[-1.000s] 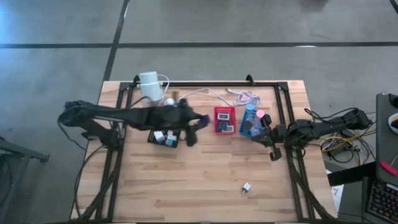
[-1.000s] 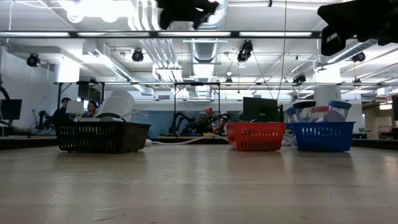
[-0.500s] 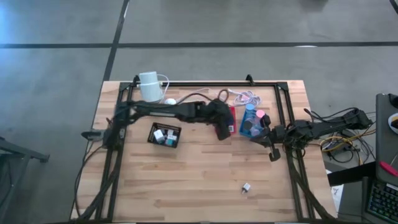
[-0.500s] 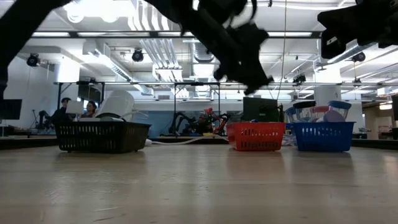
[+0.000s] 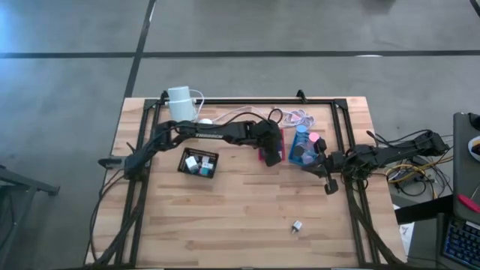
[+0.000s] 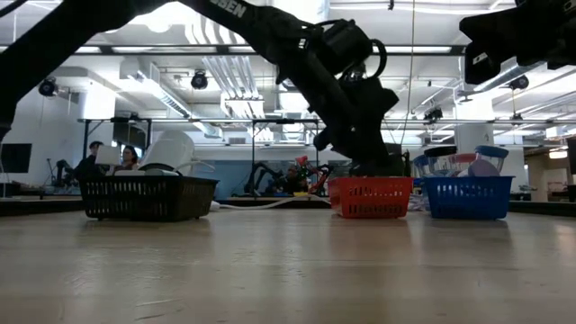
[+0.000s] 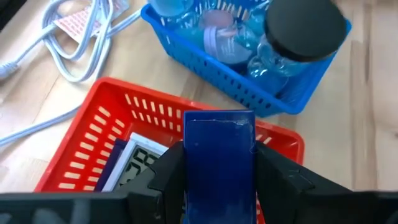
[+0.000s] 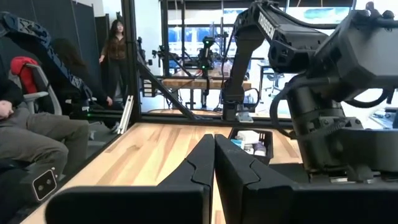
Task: Pick & Place Office items
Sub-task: Put the dark blue digital clock into the red bin, then put the black white digital clock into the black bin
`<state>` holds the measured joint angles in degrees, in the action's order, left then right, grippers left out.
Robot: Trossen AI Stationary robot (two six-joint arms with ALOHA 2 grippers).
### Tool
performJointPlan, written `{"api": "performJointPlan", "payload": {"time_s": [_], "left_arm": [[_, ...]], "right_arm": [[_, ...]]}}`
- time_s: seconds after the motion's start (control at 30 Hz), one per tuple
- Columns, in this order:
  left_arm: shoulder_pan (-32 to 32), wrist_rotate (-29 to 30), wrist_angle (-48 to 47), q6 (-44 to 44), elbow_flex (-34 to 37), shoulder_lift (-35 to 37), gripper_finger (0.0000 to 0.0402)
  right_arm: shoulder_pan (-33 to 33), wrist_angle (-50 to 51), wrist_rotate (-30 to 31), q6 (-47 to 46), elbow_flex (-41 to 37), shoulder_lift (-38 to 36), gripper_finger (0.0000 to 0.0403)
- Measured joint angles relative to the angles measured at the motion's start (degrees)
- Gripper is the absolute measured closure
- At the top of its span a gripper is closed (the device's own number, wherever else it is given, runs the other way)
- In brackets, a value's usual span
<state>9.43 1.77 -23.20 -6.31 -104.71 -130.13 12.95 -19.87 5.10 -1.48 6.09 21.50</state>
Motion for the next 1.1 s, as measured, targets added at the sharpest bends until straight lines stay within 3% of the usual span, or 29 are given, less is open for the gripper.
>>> {"api": "performJointPlan", "payload": {"time_s": [0.1,0.37,0.5,0.6,0.7,0.87,0.97,1.1], "left_arm": [[0.0,-0.1,-0.2,-0.1,0.0,-0.1,0.0233],[0.0,-1.1,-1.3,0.1,0.0,0.6,0.0057],[-0.1,-8.6,-4.0,0.3,0.0,5.1,0.0023],[-0.7,-13.5,-5.3,3.2,0.9,10.6,0.0022],[-1.8,-13.9,-3.7,6.4,4.7,17.8,0.0025],[-3.3,-8.5,1.0,5.7,15.0,31.9,0.0048],[-3.5,-6.3,4.0,5.0,24.0,40.7,0.0092],[-3.7,-6.2,9.5,3.9,37.7,52.4,0.0183]], "right_arm": [[0.0,0.0,0.0,0.0,0.0,0.0,0.0394],[0.0,0.0,0.0,-0.6,0.0,0.0,0.0394],[0.0,0.3,-0.1,-0.3,0.0,0.0,0.0394],[0.0,1.1,-0.1,-1.0,0.0,0.0,0.0394],[0.0,1.7,-0.1,-1.4,0.0,0.0,0.0394],[0.0,1.8,-0.4,-2.1,0.0,0.0,0.0394],[0.0,2.1,-0.5,-3.0,0.0,0.0,0.0394],[0.0,2.4,-0.6,-4.1,0.0,0.0,0.0394]]}}
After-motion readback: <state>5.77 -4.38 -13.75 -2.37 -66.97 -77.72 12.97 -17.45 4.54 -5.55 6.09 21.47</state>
